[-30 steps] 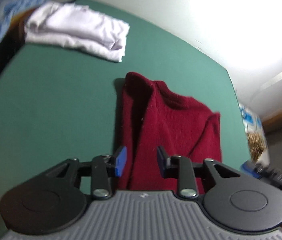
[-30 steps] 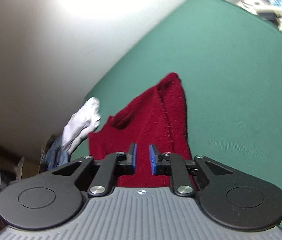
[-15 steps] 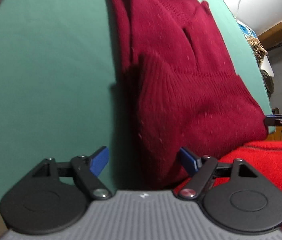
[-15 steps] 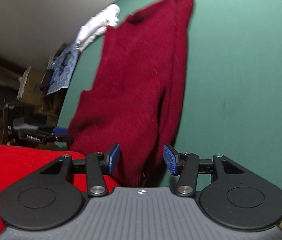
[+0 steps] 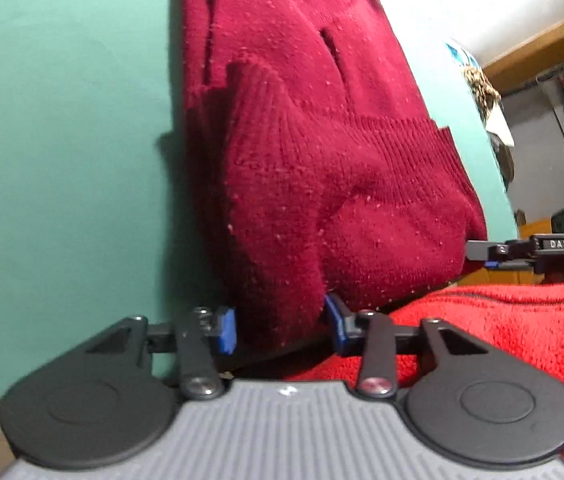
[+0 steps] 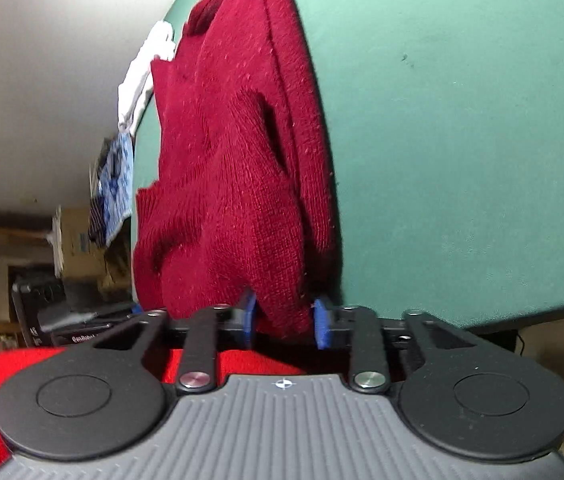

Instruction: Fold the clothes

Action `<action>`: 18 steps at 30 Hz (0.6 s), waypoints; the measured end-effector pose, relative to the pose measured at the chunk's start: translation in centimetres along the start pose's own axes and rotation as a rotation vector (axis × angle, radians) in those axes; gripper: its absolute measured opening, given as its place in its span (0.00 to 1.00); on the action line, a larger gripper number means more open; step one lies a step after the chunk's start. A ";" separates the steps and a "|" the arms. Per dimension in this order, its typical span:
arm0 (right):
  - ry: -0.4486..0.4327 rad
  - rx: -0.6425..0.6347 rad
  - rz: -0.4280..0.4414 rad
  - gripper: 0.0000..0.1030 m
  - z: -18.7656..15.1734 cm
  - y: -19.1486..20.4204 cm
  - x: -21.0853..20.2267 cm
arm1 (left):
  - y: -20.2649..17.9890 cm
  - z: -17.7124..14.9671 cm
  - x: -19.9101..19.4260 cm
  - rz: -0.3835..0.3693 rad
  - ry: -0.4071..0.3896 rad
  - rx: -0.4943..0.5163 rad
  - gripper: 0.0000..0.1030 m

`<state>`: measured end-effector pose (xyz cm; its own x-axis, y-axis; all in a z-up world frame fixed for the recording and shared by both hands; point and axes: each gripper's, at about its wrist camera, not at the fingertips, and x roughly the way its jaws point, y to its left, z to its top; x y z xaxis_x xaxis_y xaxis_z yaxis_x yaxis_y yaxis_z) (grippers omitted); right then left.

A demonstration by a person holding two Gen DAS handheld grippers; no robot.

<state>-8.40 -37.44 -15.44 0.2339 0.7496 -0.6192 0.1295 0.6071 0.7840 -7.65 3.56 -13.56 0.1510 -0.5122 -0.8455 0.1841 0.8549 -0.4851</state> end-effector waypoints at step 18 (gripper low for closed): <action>-0.294 0.134 0.250 0.25 11.2 5.5 0.1 | 3.5 12.7 -4.3 -0.164 -0.347 -0.362 0.30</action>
<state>3.17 -36.96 -10.69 0.5374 0.7505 -0.3846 0.1536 0.3613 0.9197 4.69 7.65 -8.79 0.4725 -0.5862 -0.6581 -0.1056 0.7036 -0.7027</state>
